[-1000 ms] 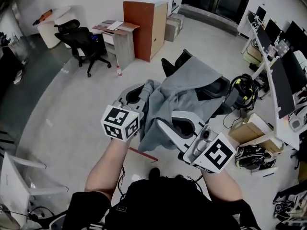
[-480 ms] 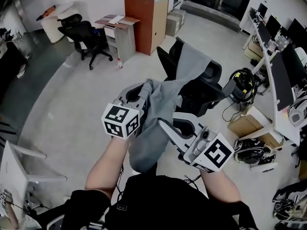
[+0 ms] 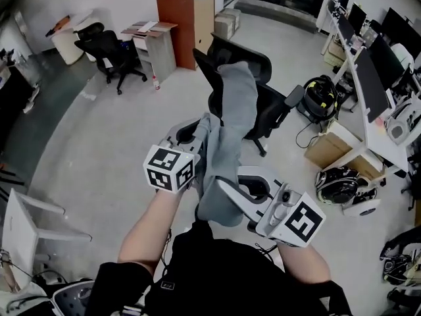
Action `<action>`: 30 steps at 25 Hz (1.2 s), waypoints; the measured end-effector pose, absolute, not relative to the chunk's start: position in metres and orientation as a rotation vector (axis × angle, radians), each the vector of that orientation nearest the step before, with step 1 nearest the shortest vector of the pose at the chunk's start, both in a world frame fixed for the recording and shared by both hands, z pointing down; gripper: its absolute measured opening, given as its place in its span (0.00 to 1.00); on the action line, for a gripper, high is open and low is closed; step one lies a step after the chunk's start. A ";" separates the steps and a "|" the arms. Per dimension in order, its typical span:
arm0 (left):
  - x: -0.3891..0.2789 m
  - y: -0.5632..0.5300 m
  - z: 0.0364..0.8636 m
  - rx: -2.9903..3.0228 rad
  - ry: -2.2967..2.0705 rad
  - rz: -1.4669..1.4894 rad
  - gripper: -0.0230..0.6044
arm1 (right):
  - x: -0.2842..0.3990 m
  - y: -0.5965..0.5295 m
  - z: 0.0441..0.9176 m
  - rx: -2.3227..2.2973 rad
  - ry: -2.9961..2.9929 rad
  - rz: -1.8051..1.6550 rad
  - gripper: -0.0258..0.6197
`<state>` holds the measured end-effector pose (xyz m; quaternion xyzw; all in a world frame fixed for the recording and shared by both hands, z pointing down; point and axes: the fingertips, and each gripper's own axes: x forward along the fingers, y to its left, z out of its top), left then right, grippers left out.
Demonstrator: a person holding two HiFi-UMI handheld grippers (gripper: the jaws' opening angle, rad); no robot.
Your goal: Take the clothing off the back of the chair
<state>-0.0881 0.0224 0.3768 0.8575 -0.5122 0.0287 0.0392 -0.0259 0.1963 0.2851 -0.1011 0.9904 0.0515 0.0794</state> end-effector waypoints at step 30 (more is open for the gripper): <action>-0.007 -0.136 0.344 2.843 -1.344 0.096 0.05 | 0.215 -0.068 0.333 -1.579 2.600 -0.192 0.07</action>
